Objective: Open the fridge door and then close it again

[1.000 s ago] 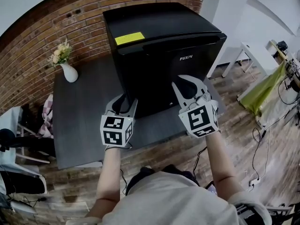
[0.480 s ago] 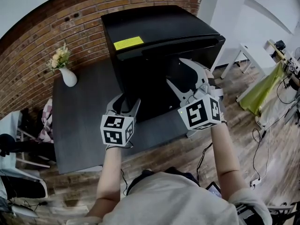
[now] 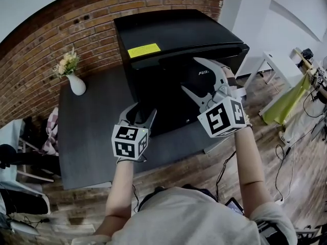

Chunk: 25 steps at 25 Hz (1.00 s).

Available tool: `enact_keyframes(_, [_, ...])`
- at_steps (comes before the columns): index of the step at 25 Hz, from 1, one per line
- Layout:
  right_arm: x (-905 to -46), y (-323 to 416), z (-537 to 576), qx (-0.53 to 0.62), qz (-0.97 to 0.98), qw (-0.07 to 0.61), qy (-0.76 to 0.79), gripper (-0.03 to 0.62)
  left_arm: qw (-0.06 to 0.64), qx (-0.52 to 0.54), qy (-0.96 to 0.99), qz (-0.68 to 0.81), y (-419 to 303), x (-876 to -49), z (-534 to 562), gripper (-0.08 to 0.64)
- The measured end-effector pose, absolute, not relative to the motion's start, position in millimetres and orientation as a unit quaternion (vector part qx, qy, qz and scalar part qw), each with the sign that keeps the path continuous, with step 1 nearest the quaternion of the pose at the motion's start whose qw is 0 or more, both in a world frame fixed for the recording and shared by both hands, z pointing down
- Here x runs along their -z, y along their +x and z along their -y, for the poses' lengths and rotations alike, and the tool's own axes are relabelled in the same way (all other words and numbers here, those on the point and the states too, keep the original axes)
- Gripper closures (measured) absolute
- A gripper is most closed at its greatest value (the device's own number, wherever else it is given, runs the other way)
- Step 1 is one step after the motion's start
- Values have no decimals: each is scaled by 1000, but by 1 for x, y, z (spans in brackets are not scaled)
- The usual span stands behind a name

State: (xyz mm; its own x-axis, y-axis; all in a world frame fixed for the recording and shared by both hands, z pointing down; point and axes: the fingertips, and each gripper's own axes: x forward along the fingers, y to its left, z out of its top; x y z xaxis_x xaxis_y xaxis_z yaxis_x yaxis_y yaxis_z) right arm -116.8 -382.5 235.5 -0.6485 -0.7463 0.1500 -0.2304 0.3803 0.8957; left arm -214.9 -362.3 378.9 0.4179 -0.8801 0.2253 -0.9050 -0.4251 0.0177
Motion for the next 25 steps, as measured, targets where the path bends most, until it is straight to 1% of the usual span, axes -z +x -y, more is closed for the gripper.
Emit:
enact_keyframes(4, [-239,-118,388,463,784,290,295,282,68,-92,840,531,-215,-379,363,347])
enact_keyframes(17, [-238,-121,390,461,791,292,276,285,71,-85,844,525,-217,-378,363,347])
enact_keyframes(25, [-238,-122,390,457,790,298,280,287,76,-90,853,508,-219,-379,363,360])
